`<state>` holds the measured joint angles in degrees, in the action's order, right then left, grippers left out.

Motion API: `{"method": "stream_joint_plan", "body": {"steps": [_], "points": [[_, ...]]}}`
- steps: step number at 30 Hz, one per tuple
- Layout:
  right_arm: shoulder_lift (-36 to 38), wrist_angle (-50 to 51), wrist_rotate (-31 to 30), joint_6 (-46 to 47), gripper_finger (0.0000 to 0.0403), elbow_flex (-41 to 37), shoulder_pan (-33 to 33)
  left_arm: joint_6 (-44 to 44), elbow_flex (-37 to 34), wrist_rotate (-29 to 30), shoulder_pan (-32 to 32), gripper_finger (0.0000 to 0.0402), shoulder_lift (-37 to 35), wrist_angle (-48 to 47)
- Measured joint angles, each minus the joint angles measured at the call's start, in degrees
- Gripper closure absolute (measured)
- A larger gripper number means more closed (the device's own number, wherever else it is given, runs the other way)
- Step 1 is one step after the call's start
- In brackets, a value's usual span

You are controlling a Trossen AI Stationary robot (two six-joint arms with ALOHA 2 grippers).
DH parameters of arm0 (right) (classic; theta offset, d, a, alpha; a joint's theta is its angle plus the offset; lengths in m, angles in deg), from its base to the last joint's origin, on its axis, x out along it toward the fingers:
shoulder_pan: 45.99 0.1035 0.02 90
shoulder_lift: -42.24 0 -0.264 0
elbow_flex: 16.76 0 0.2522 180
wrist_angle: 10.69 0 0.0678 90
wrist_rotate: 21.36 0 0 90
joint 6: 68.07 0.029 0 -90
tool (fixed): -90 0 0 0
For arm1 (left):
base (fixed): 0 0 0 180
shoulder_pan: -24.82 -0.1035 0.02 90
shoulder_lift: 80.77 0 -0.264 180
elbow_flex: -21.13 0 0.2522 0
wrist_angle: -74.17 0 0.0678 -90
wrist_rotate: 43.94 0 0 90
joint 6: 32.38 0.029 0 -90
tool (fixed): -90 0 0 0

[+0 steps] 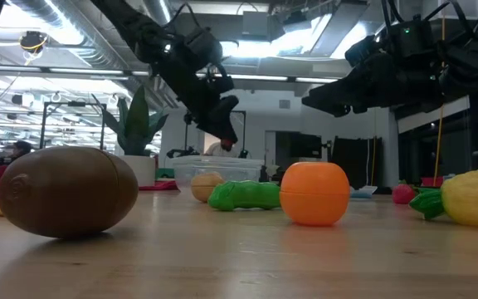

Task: Pick and placing Produce into tupperware
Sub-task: Put the raspberry into the transparent bin

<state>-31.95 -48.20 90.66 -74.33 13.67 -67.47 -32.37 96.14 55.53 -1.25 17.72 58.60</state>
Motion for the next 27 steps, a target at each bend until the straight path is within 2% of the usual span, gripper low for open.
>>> {"method": "stream_joint_plan", "body": {"steps": [18,22,27], "points": [[0.0,0.1,0.0,-0.1,0.0153,0.0,0.0,1.9,-0.1,0.0,-1.7,0.0289,6.2,0.2],[0.0,0.1,0.0,-0.1,0.0153,0.0,0.0,2.6,-0.1,0.0,-1.6,0.0263,6.1,2.7],[0.0,0.1,0.0,-0.2,0.0153,0.0,0.0,7.5,-0.1,0.0,-0.4,0.023,5.9,5.9]]}}
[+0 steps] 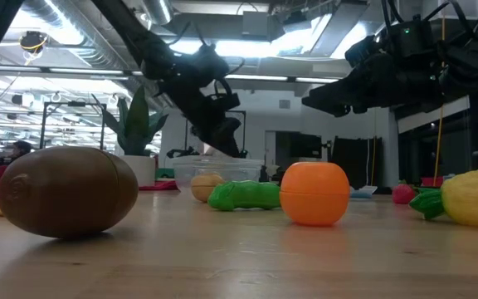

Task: Pick and placing Produce into tupperware
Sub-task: Put the raspberry into the transparent bin, then put the blackberry into the transparent bin

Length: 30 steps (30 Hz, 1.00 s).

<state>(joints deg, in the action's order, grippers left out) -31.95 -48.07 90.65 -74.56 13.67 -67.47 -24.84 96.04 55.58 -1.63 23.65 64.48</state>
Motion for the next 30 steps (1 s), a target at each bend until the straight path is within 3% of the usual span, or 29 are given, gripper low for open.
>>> {"method": "stream_joint_plan", "body": {"steps": [6,12,18,25,30], "points": [[0.0,0.1,0.0,0.0,0.0153,0.0,0.0,3.4,0.4,0.0,1.0,0.0211,0.0,1.3],[0.0,0.8,0.0,0.0,0.0153,0.0,0.0,8.0,1.0,0.0,1.7,0.0216,-3.1,0.1],[0.0,2.1,-0.1,-0.9,0.0153,0.0,0.0,7.2,-0.4,0.1,2.8,0.0234,-14.6,-9.3],[0.0,2.4,-0.1,-2.0,0.0153,0.0,0.0,5.5,-11.0,0.5,8.1,0.0252,-32.0,-12.4],[0.0,2.4,-0.1,-2.0,0.0153,0.0,0.0,0.8,-17.3,9.0,13.9,0.0258,-43.7,-18.0]]}}
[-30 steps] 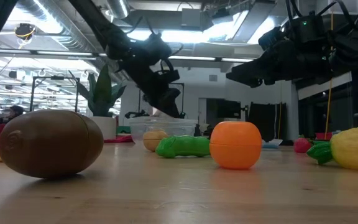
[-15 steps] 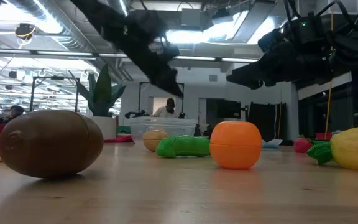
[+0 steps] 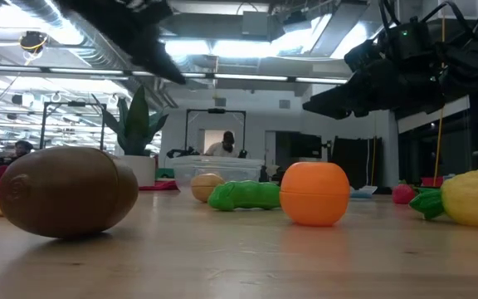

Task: Pick and placing Produce into tupperware
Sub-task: Put the blackberry into the transparent bin

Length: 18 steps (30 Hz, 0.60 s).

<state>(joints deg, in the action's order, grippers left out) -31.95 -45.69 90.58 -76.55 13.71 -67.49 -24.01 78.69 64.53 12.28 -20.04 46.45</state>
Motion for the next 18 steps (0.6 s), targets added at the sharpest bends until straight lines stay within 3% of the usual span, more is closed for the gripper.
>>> {"method": "stream_joint_plan", "body": {"steps": [3,8,13,18], "points": [[0.0,-0.2,0.0,-1.0,0.0153,0.0,0.0,-4.4,-2.4,2.4,3.1,0.0261,-5.7,-7.6],[0.0,-1.1,0.1,-1.1,0.0153,0.0,0.0,-12.7,-4.9,0.4,7.2,0.0262,-12.4,-17.3],[0.0,-1.6,0.1,-0.7,0.0153,0.0,0.0,-20.6,-6.3,-0.2,10.4,0.0254,-15.2,-19.3],[0.0,-1.6,0.1,0.6,0.0153,0.0,0.0,-21.3,-6.3,-0.2,12.0,0.0248,-15.5,-19.2]]}}
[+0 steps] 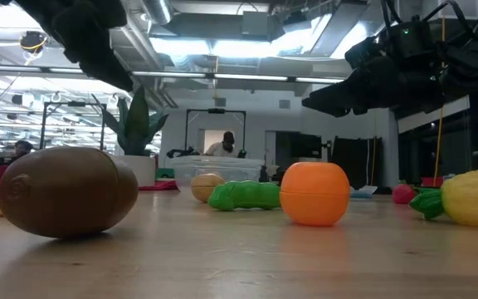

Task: Pick and placing Produce into tupperware
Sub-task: Put the blackberry into the transparent bin

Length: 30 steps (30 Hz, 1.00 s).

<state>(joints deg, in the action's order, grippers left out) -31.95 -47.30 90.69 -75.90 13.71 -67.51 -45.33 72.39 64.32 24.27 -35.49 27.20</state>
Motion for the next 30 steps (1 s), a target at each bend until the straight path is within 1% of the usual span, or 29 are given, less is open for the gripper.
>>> {"method": "stream_joint_plan", "body": {"steps": [4,6,11,14,16,21,30], "points": [[0.0,0.0,0.0,0.0,0.0153,0.0,0.0,0.0,0.0,0.0,0.2,0.0248,0.0,0.1],[0.0,0.0,0.0,0.0,0.0153,0.0,0.0,0.0,0.0,-0.3,0.2,0.0251,0.0,-1.3],[0.0,0.0,0.0,1.2,0.0153,0.0,0.0,-2.2,0.0,-7.1,1.5,0.0265,0.5,-7.1],[0.0,0.0,0.0,1.3,0.0153,0.0,0.0,-5.9,0.0,-7.1,2.9,0.0271,1.3,-8.4],[0.0,0.0,0.0,1.3,0.0153,0.0,0.0,-6.5,0.0,-6.9,3.5,0.0271,1.8,-8.7],[0.0,0.1,0.0,1.3,0.0153,0.0,0.0,-6.7,0.0,-6.8,6.1,0.0256,4.4,-9.2],[0.0,0.1,0.0,1.3,0.0153,0.0,0.0,-11.5,0.0,-5.8,11.6,0.0219,11.2,-12.2]]}}
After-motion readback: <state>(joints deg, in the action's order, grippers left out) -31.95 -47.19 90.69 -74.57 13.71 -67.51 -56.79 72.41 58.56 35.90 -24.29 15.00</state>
